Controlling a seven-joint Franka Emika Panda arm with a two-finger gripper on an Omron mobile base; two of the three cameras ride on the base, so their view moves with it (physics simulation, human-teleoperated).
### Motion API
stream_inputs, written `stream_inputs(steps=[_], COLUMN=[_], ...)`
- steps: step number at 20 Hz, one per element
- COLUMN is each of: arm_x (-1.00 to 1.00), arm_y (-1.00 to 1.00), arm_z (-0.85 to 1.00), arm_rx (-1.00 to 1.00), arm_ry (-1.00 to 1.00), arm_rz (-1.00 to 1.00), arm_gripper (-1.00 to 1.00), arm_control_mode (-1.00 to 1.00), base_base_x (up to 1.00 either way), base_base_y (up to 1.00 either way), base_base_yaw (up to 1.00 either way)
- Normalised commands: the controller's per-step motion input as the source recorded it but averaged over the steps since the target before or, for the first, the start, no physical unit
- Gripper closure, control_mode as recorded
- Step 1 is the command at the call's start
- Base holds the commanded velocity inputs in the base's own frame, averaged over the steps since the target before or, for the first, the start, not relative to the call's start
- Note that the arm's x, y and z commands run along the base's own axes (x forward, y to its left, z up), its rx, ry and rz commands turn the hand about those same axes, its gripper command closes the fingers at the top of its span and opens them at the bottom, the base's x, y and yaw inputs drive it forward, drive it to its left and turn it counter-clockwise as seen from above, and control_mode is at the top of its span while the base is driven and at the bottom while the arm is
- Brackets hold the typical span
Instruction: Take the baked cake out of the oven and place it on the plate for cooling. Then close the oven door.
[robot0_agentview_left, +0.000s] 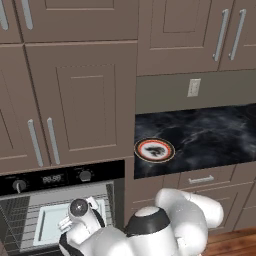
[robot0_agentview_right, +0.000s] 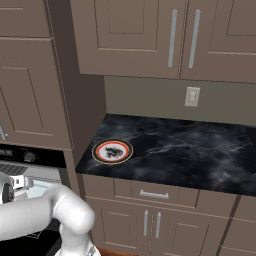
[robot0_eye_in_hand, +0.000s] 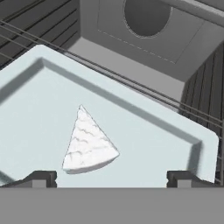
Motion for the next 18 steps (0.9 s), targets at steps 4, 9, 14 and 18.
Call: stream_inputs(steps=[4,9,14,18], arm_x=[0.18,0.15,0.12,0.03], arm_y=[0.11,0.2,0.23,0.23], arm_z=[-0.17,-0.17,-0.13,-0.14], arm_rx=[0.0,0.0,0.0,0.0], arm_ry=[0.11,0.11,0.08,0.07], arm_rz=[0.01,0.01,0.02,0.03], arm_gripper=[-1.0,-1.0,-1.0,-1.0], arm_control_mode=[-1.0,-1.0,-1.0,-1.0], base_base_x=[0.0,0.0,0.0,0.0], base_base_y=[0.0,0.0,0.0,0.0], base_base_yaw=[0.0,0.0,0.0,0.0])
